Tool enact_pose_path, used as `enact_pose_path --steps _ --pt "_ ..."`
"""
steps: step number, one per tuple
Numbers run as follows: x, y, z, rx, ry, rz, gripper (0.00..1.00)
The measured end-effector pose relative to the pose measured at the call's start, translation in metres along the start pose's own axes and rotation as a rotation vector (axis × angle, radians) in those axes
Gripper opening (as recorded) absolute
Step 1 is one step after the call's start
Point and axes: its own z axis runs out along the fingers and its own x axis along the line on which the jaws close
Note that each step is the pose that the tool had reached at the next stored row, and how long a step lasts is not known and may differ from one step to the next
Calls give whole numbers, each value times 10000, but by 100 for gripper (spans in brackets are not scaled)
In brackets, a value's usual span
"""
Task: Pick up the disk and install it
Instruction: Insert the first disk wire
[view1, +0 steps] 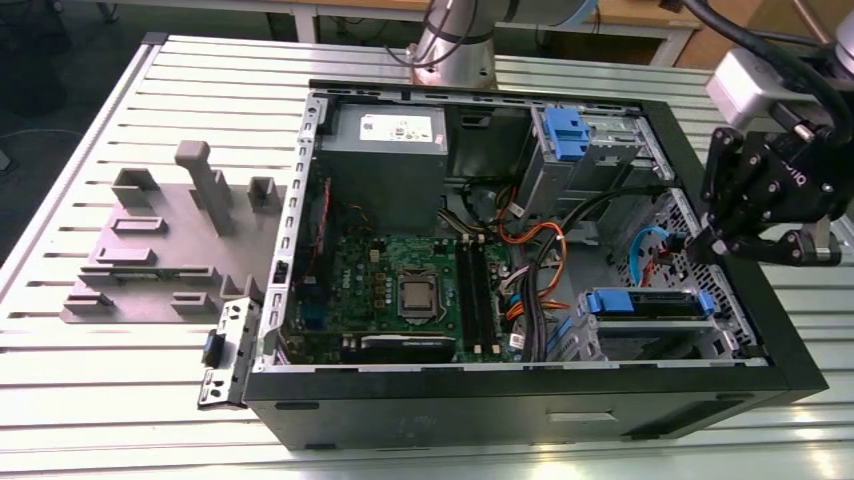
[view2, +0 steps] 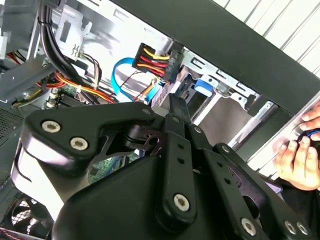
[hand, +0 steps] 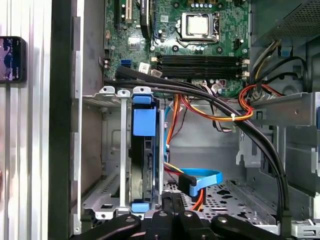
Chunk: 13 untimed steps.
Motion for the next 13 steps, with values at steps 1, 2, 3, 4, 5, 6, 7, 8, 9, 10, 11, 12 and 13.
enact_pose_path --steps 1,2,3,4,5,6,7,8,9,10,11,12,13 --pt "-8 -2 2 0 3 -7 11" --pt "-16 -2 3 0 14 -14 11" --pt "-24 -3 5 0 25 -23 11" --pt "-31 -3 6 0 36 -34 11" --pt "-40 -4 6 -2 54 -40 11" --pt "-52 -6 7 -11 96 -42 11" --pt "-65 -7 7 -12 160 -41 11" --pt "-76 -7 7 -12 230 -39 11" --pt "-88 -8 7 -12 313 -37 11" --pt "-98 -9 8 -11 402 -37 11" --pt "-102 -10 7 -11 492 -37 11" --pt "-103 -11 8 -10 530 -50 11" --pt "-103 -12 8 -10 539 -84 11"
